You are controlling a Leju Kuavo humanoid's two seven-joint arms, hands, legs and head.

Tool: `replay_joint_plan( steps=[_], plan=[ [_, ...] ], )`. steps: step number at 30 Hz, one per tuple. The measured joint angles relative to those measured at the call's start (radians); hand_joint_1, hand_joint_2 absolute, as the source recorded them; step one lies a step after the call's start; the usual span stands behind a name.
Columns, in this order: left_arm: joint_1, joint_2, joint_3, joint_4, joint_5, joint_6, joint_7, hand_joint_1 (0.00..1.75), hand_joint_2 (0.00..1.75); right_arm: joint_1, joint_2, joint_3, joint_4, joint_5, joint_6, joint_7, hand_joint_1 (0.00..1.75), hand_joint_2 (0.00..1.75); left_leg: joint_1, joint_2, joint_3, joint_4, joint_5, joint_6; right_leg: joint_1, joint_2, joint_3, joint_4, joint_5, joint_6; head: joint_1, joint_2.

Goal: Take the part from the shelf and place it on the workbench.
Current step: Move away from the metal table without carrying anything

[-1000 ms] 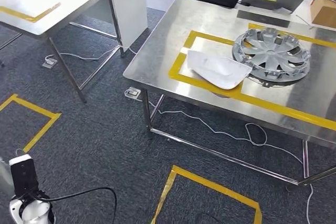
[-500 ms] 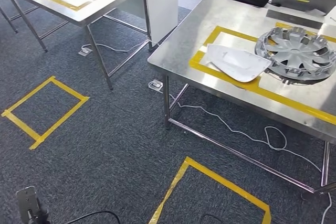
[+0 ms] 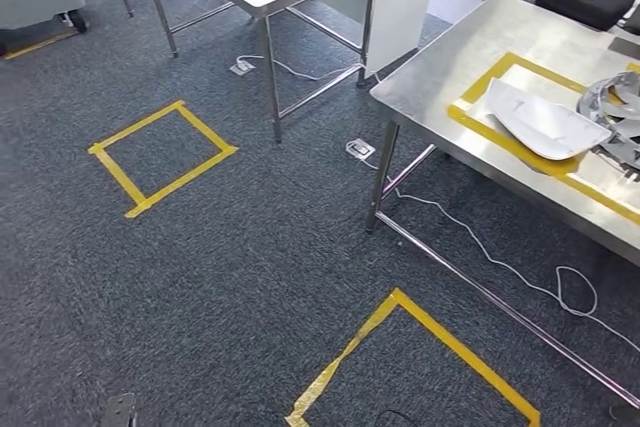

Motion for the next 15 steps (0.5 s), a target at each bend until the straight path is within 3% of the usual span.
replay_joint_plan(
  steps=[1,2,3,4,6,8,9,11,13,15],
  plan=[
    [-0.001,0.001,-0.004,0.002,-0.002,-0.006,0.001,0.00,0.00,0.003,0.000,0.000,0.001,0.000,0.000,0.001,0.00,0.00,-0.002,-0.015,-0.016,0.000,0.012,0.003,0.001,0.017,-0.017,0.070,-0.041,-0.001,0.000,0.000],
    [-0.001,0.000,-0.008,0.004,-0.006,-0.014,0.002,0.00,0.00,0.005,0.000,0.000,0.001,0.000,0.000,0.002,0.00,0.00,-0.004,-0.030,-0.032,0.001,0.024,0.004,0.003,0.025,-0.028,0.127,-0.060,-0.004,0.000,0.000],
    [0.001,0.000,-0.013,0.007,-0.010,-0.024,0.002,0.00,0.00,0.005,0.000,0.000,0.001,0.000,0.000,0.002,0.00,0.00,-0.005,-0.043,-0.047,0.001,0.036,0.003,0.005,0.028,-0.026,0.157,-0.057,-0.007,0.000,0.000],
    [0.003,-0.001,-0.017,0.011,-0.017,-0.033,0.003,0.00,0.00,0.004,0.000,0.000,0.001,0.000,0.000,0.002,0.00,0.00,-0.005,-0.056,-0.061,0.002,0.048,0.002,0.006,0.031,-0.005,0.148,-0.034,-0.010,0.000,0.000],
    [0.005,-0.003,-0.026,0.016,-0.029,-0.049,0.004,0.00,0.00,0.003,0.000,0.000,0.001,0.000,0.000,0.002,0.00,0.00,-0.004,-0.082,-0.085,0.003,0.070,-0.005,0.004,0.055,0.086,0.029,0.014,-0.016,0.000,0.000],
    [0.005,-0.005,-0.037,0.019,-0.039,-0.063,0.004,0.00,0.00,0.002,0.000,0.000,0.001,0.000,0.001,0.002,0.00,0.00,-0.006,-0.106,-0.101,0.006,0.090,-0.016,0.001,0.096,0.182,-0.118,0.011,-0.020,-0.002,0.000],
    [0.005,-0.005,-0.042,0.019,-0.045,-0.069,0.004,0.00,0.00,0.001,0.000,0.000,0.001,0.000,0.001,0.002,0.00,0.00,-0.007,-0.116,-0.105,0.006,0.098,-0.021,0.000,0.108,0.206,-0.157,-0.001,-0.022,-0.002,0.000],
    [0.006,-0.006,-0.050,0.023,-0.054,-0.079,0.006,0.00,0.00,-0.001,0.000,0.000,0.001,0.000,0.001,0.002,0.00,0.00,-0.006,-0.133,-0.110,0.005,0.112,-0.032,0.002,0.090,0.205,-0.168,-0.003,-0.031,-0.004,0.000],
    [0.011,-0.006,-0.061,0.028,-0.068,-0.088,0.012,0.00,0.00,-0.002,0.000,0.000,0.001,0.000,0.001,0.000,0.00,0.00,-0.005,-0.109,-0.125,0.029,0.087,-0.040,0.003,0.063,0.197,-0.167,0.008,-0.048,-0.007,0.000],
    [0.011,-0.006,-0.073,0.031,-0.082,-0.098,0.018,0.00,0.00,0.001,0.000,0.001,0.001,0.000,0.000,-0.005,0.00,0.00,-0.007,-0.057,-0.166,0.133,0.003,-0.045,0.005,0.033,0.186,-0.167,0.019,-0.059,-0.013,0.000]
  ],
)
